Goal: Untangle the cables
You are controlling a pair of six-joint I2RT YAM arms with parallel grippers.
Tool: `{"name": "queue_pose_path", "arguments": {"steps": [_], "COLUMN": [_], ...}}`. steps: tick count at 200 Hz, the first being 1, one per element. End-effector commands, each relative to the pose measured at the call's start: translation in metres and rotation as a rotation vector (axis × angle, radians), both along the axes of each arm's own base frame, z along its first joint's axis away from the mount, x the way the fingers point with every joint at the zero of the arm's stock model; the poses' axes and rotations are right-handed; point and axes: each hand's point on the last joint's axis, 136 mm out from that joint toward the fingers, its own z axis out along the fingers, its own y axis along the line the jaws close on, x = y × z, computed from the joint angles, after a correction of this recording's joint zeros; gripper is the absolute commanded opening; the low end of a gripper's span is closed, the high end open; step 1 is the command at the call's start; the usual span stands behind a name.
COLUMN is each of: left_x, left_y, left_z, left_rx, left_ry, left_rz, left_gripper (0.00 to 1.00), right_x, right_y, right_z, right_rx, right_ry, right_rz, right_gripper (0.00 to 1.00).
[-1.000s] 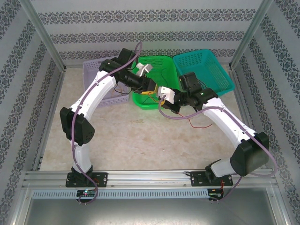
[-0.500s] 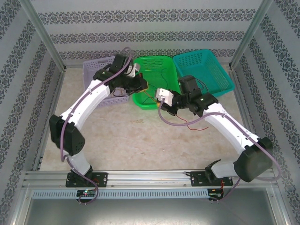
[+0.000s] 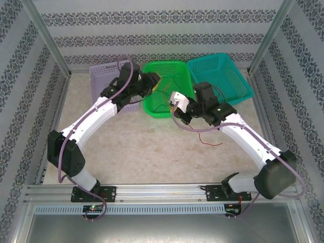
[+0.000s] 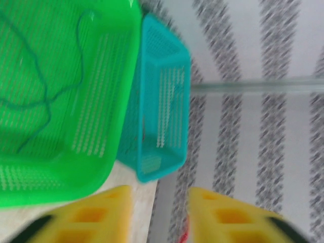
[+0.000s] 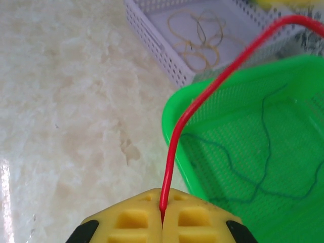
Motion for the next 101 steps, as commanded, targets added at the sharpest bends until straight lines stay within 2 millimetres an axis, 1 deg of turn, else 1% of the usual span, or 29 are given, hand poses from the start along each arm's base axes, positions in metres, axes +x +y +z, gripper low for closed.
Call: {"name": "queue_pose_path", "arguments": {"steps": [1, 5, 9, 22, 31, 41, 49, 61, 74, 94, 101], "left_x": [0.01, 0.007, 0.005, -0.004, -0.009, -0.015, -0.02, -0.029, -0.039, -0.051, -0.056], "left_y": [0.027, 0.03, 0.032, 0.036, 0.038, 0.037, 0.037, 0.037, 0.039, 0.041, 0.042], "left_z": [0.05, 0.053, 0.056, 0.064, 0.066, 0.062, 0.055, 0.047, 0.041, 0.029, 0.027], "left_rx": [0.012, 0.032, 0.053, 0.108, 0.137, 0.167, 0.19, 0.217, 0.234, 0.234, 0.232], "left_ry": [-0.139, -0.147, -0.154, -0.174, -0.178, -0.173, -0.155, -0.145, -0.148, -0.135, -0.134], "left_rz": [0.106, 0.106, 0.104, 0.085, 0.066, 0.041, 0.024, 0.004, 0.002, 0.006, 0.006], "left_gripper": [0.71, 0.75, 0.76, 0.77, 0.77, 0.77, 0.77, 0.76, 0.75, 0.73, 0.73], "right_x": [0.031, 0.039, 0.048, 0.078, 0.1, 0.125, 0.145, 0.18, 0.216, 0.269, 0.286], "right_y": [-0.043, -0.051, -0.059, -0.085, -0.104, -0.124, -0.139, -0.168, -0.19, -0.221, -0.231], "right_z": [-0.008, -0.005, -0.002, 0.01, 0.019, 0.027, 0.032, 0.038, 0.054, 0.064, 0.064], "right_rx": [-0.055, -0.06, -0.066, -0.057, -0.047, -0.054, -0.065, -0.095, -0.092, -0.078, -0.07], "right_ry": [0.024, 0.006, -0.015, -0.067, -0.087, -0.103, -0.12, -0.16, -0.223, -0.329, -0.349], "right_rz": [-0.202, -0.229, -0.262, -0.361, -0.432, -0.504, -0.559, -0.681, -0.783, -0.929, -0.98], "right_gripper": [0.0, 0.0, 0.0, 0.0, 0.0, 0.0, 0.0, 0.0, 0.0, 0.0, 0.0]}}
